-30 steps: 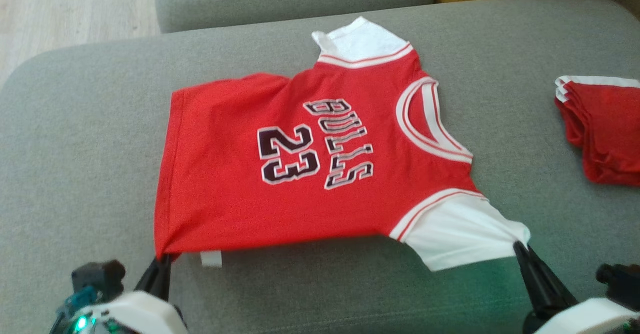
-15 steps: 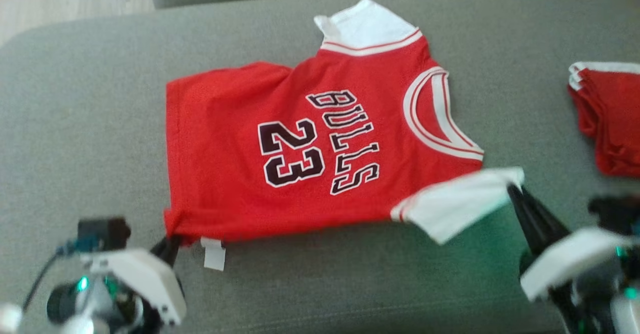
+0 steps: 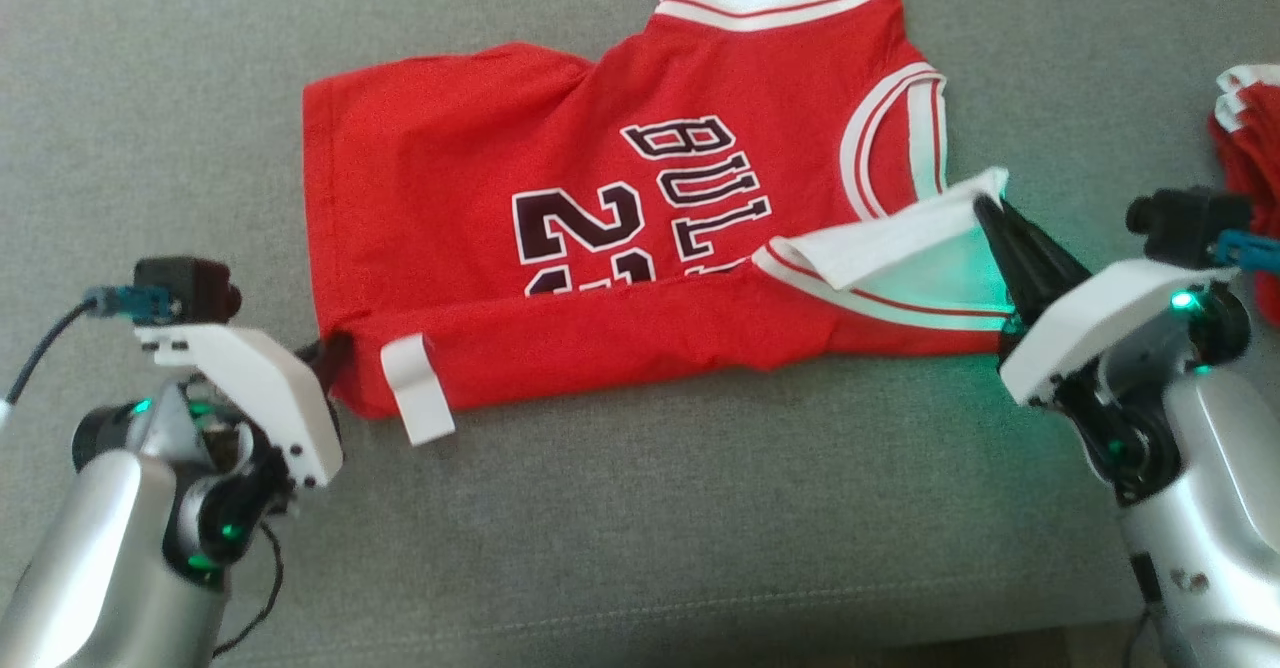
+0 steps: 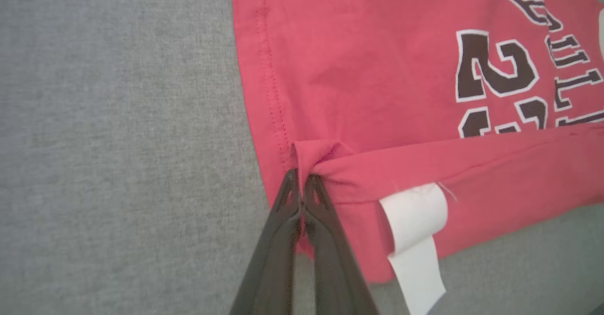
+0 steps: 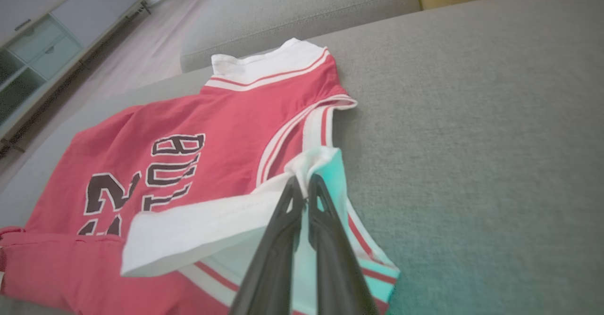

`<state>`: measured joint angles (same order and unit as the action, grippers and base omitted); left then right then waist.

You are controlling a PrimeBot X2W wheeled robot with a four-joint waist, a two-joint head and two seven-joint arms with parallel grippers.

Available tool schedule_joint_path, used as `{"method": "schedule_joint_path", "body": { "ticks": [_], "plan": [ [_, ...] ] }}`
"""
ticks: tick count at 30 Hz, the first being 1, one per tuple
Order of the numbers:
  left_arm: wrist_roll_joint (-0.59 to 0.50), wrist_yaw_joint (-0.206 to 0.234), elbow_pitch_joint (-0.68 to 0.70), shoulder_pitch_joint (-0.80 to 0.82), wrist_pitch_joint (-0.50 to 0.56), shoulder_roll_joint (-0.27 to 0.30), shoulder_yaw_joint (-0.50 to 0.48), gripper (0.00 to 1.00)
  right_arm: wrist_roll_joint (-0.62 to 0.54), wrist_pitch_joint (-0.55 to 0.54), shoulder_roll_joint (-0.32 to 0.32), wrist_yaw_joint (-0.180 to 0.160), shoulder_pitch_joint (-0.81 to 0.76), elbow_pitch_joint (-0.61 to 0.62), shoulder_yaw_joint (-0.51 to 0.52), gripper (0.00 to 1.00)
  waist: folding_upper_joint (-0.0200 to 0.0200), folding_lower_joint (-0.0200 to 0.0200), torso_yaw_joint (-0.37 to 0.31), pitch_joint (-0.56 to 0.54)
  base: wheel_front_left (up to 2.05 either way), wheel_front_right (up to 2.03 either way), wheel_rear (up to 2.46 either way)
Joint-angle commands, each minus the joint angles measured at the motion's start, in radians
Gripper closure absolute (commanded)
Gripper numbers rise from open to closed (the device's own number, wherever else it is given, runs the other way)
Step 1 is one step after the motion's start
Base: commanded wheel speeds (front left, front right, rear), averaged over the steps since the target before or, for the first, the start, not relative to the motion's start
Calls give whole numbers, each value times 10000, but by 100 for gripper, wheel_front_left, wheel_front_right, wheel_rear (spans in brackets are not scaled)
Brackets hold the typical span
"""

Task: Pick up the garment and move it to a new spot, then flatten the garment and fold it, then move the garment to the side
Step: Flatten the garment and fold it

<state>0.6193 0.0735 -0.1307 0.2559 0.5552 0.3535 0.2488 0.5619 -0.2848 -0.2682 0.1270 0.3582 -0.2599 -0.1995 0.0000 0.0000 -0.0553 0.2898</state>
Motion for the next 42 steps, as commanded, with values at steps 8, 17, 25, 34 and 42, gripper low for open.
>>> {"method": "schedule_joint_path", "body": {
  "ticks": [8,17,25,34,42],
  "plan": [
    [166,-157,-619,854,-1821,-504,-712,0,260,2020,-329,37,963,-766,-895,0,0,0,66,370,0,0,0],
    [-1352,728,-131,63,-5598,-1229,-751,0,-1338,4741,-301,37,173,-387,-288,0,0,0,119,68,0,0,0],
    [-3081,1685,784,-879,-7713,-1398,-211,0,-2672,4746,260,37,-1611,1255,662,0,0,0,82,-484,0,0,0],
    [-3665,1962,1012,-2185,-8108,-1494,129,0,-3297,3906,1017,37,-3495,2912,1073,0,0,0,-18,-999,0,0,0],
    [-3700,1965,944,-2337,-8143,-1515,134,0,-3375,3570,1102,37,-3734,3321,1161,0,0,0,-13,-1095,0,0,0]
  ]
}}
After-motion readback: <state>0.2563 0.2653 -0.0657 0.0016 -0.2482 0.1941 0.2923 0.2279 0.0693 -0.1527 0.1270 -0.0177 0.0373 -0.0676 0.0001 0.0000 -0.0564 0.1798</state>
